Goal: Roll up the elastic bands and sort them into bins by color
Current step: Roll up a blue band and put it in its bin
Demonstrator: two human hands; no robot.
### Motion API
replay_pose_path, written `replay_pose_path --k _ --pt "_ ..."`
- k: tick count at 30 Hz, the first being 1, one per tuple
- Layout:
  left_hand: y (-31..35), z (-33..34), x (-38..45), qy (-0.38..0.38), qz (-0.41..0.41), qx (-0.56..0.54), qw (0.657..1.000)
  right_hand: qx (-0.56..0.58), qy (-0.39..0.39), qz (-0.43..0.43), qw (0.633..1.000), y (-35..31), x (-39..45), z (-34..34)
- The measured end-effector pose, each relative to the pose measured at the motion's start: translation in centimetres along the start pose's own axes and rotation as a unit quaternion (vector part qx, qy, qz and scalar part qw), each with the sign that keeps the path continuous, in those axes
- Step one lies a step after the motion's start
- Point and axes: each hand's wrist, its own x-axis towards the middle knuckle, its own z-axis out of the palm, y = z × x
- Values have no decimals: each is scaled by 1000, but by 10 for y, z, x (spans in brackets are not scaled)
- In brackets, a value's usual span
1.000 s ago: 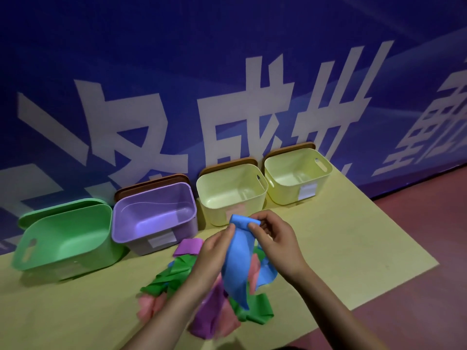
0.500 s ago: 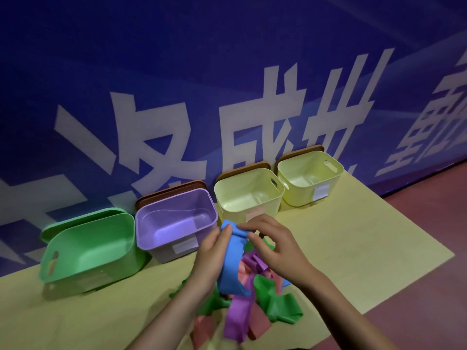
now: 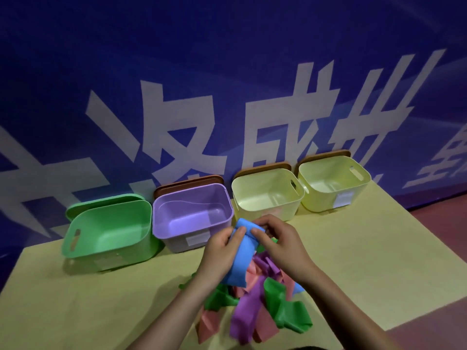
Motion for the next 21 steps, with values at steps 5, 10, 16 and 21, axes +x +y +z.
replay_pose_path --k 5,10,16,21 --pt "8 18 2 43 8 -10 999 -79 -6 -95 992 12 10 -13" --pt "16 43 7 65 -108 -142 982 -150 -28 -169 974 23 23 -37" --pt "28 48 5 85 -138 -193 968 -157 -53 -179 970 26 28 -48" --pt "32 38 1 78 -105 -221 967 -184 -30 -224 957 17 31 -39"
